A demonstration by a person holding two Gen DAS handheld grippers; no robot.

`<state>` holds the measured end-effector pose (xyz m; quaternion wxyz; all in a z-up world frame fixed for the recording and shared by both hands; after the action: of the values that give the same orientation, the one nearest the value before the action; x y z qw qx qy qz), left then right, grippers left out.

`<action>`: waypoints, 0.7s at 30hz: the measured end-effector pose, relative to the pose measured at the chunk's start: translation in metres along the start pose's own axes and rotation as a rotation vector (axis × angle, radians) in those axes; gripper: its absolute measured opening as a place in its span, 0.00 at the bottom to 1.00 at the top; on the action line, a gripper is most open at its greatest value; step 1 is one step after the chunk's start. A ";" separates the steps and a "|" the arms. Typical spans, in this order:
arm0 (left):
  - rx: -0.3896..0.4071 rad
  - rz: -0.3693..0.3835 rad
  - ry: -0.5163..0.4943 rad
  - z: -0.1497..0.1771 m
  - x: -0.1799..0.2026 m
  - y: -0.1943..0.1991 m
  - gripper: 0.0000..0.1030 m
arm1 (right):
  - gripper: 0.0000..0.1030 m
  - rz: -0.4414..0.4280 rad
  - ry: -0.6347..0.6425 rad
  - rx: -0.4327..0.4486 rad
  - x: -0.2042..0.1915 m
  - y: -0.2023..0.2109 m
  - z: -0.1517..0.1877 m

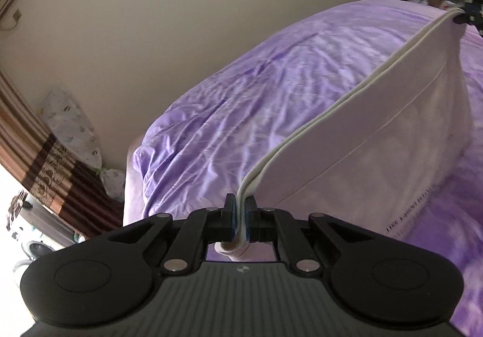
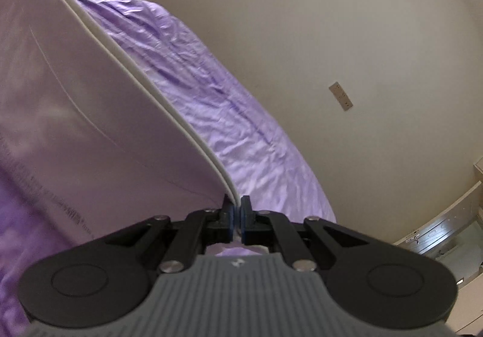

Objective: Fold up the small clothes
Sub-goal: 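Lift the hem with both grippers, fold it over toward the collar, release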

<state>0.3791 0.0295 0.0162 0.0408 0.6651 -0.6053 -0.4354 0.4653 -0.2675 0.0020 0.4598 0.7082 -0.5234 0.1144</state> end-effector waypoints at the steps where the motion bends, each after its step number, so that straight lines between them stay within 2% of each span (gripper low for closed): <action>1: -0.009 -0.006 0.007 -0.006 -0.002 -0.012 0.05 | 0.00 -0.007 -0.013 0.002 0.003 -0.015 -0.007; 4: -0.029 -0.015 0.026 -0.023 -0.006 -0.053 0.05 | 0.00 -0.026 -0.050 -0.005 0.009 -0.064 -0.022; 8: -0.089 -0.025 0.022 -0.027 -0.002 -0.114 0.05 | 0.00 -0.050 -0.057 -0.041 -0.001 -0.141 -0.033; 15: -0.225 0.012 0.052 -0.003 0.022 -0.237 0.05 | 0.00 -0.125 -0.057 -0.130 -0.054 -0.268 -0.027; 21: -0.300 0.048 0.086 0.024 0.031 -0.302 0.05 | 0.00 -0.171 -0.066 -0.203 -0.095 -0.346 -0.008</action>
<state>0.5933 0.0943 -0.1910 0.1758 0.6549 -0.5469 -0.4910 0.7206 -0.1902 -0.2388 0.5197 0.7034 -0.4849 -0.0019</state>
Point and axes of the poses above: each gripper's, at about its wrist camera, not at the fingertips, and y roughly against the way its jaws point, x to its right, z to its underside, the point moved 9 cm from there along -y, roughly the way its jaws point, and after that the axes turned 4 degrees about -z, right-handed, at the moved point
